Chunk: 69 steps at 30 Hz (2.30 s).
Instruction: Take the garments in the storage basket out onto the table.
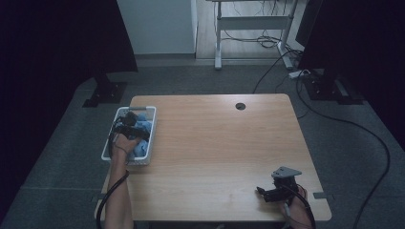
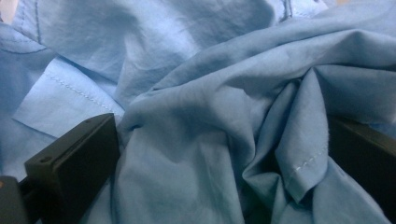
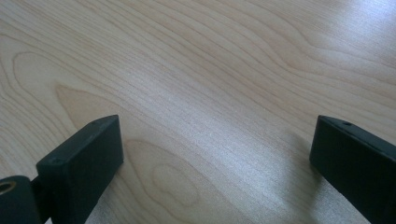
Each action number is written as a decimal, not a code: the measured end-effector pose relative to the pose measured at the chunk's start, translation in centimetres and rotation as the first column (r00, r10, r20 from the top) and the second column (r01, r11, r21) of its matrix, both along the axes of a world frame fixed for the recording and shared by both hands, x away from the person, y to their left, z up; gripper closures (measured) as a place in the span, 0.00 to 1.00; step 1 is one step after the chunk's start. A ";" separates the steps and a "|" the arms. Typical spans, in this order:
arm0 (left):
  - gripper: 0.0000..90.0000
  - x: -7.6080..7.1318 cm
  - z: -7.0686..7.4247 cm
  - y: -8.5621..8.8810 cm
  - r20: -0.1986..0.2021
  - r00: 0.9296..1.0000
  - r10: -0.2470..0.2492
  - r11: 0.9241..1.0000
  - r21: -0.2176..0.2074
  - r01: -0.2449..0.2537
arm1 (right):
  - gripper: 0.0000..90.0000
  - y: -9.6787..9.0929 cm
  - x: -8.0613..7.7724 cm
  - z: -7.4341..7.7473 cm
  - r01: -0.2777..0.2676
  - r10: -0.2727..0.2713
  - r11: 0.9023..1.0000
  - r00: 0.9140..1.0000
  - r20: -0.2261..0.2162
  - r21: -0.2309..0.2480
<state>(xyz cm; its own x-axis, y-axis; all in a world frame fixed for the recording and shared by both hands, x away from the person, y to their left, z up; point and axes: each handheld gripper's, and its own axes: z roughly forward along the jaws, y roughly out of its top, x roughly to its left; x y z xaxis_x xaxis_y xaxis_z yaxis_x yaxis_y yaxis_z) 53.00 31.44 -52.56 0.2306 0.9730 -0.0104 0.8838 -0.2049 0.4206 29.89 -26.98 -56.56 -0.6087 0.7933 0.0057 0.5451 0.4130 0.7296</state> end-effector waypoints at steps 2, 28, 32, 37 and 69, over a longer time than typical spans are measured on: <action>0.08 -0.3 0.3 -0.2 0.018 0.999 -0.031 0.999 -0.007 0.031 | 0.03 0.0 0.0 0.0 0.000 0.000 1.000 1.000 0.000 0.000; 0.87 -2.7 4.3 0.1 0.179 0.984 -0.005 0.994 -0.109 0.024 | 0.03 0.0 0.0 0.0 0.000 0.000 1.000 1.000 0.000 0.000; 0.87 -3.3 5.9 0.3 0.225 0.974 0.003 0.992 -0.124 0.025 | 0.03 0.0 0.0 0.0 0.000 0.000 1.000 1.000 0.000 0.000; 0.87 -4.1 7.8 0.3 0.270 0.963 0.002 0.990 -0.134 0.036 | 0.03 0.0 0.0 0.0 0.000 0.000 1.000 1.000 0.000 0.000; 0.87 -8.1 15.2 -3.4 0.420 0.905 -0.074 0.984 -0.118 0.135 | 0.03 0.0 0.0 0.0 0.000 0.000 1.000 1.000 0.000 0.000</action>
